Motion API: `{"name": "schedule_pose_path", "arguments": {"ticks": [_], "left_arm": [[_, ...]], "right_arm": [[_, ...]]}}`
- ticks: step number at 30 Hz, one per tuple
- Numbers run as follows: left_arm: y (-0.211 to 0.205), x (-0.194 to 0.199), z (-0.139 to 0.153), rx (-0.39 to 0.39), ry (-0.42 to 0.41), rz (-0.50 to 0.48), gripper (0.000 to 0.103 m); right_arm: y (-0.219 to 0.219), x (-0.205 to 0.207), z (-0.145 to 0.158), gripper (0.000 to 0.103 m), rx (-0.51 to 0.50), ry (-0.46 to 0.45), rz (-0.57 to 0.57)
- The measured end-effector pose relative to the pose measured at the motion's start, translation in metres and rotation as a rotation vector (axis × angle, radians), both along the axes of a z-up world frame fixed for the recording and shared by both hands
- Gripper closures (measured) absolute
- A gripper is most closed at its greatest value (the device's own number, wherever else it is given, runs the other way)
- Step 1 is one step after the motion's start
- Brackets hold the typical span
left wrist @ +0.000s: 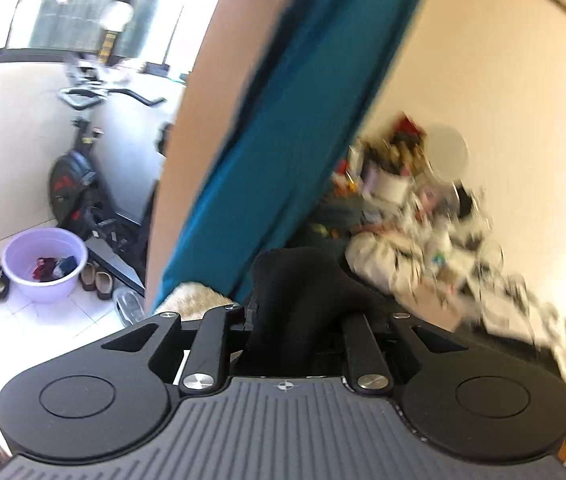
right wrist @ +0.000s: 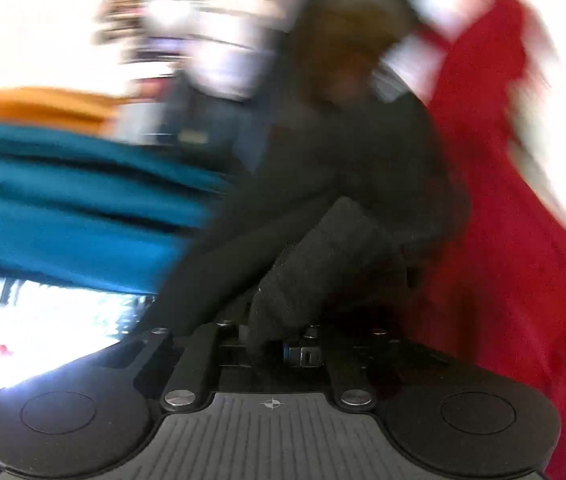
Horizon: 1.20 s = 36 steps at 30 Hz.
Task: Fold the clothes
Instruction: 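Lift the black hoodie off the pile with both grippers, then carry the held hoodie up and over to the patterned desk cloth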
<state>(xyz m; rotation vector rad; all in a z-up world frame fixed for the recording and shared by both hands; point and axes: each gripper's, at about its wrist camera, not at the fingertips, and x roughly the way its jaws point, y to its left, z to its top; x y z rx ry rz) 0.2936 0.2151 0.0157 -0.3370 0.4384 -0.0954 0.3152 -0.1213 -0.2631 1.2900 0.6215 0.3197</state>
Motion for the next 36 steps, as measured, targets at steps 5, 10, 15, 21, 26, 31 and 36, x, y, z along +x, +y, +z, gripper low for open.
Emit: {"name": "schedule_pose_path", "arguments": {"ticks": [5,10,15,21,26,31,36], "left_arm": [[0.025,-0.023,0.026,-0.023,-0.102,0.027,0.086],[0.039,-0.04,0.057,-0.056,-0.258,-0.019,0.086],[0.047,-0.052,0.088,-0.106,-0.427,-0.087,0.085],[0.037,-0.053,0.118,-0.156,-0.6,-0.222,0.085],[0.008,-0.049,0.123,-0.235,-0.644,-0.332,0.085],[-0.051,-0.049,0.122,-0.209,-0.642,-0.439,0.085],[-0.133,-0.056,0.12,-0.194,-0.615,-0.548,0.085]], "right_arm": [[-0.031,0.002,0.135,0.094,-0.019,-0.29,0.023],[-0.037,-0.009,0.255,0.094,-0.047,-0.522,0.074],[-0.046,-0.035,0.352,0.094,-0.022,-0.709,-0.015],[-0.068,-0.095,0.43,0.094,-0.118,-0.792,-0.136],[-0.098,-0.171,0.465,0.094,-0.244,-0.81,-0.256],[-0.131,-0.252,0.471,0.094,-0.378,-0.842,-0.365],[-0.192,-0.309,0.447,0.094,-0.407,-0.794,-0.464]]}}
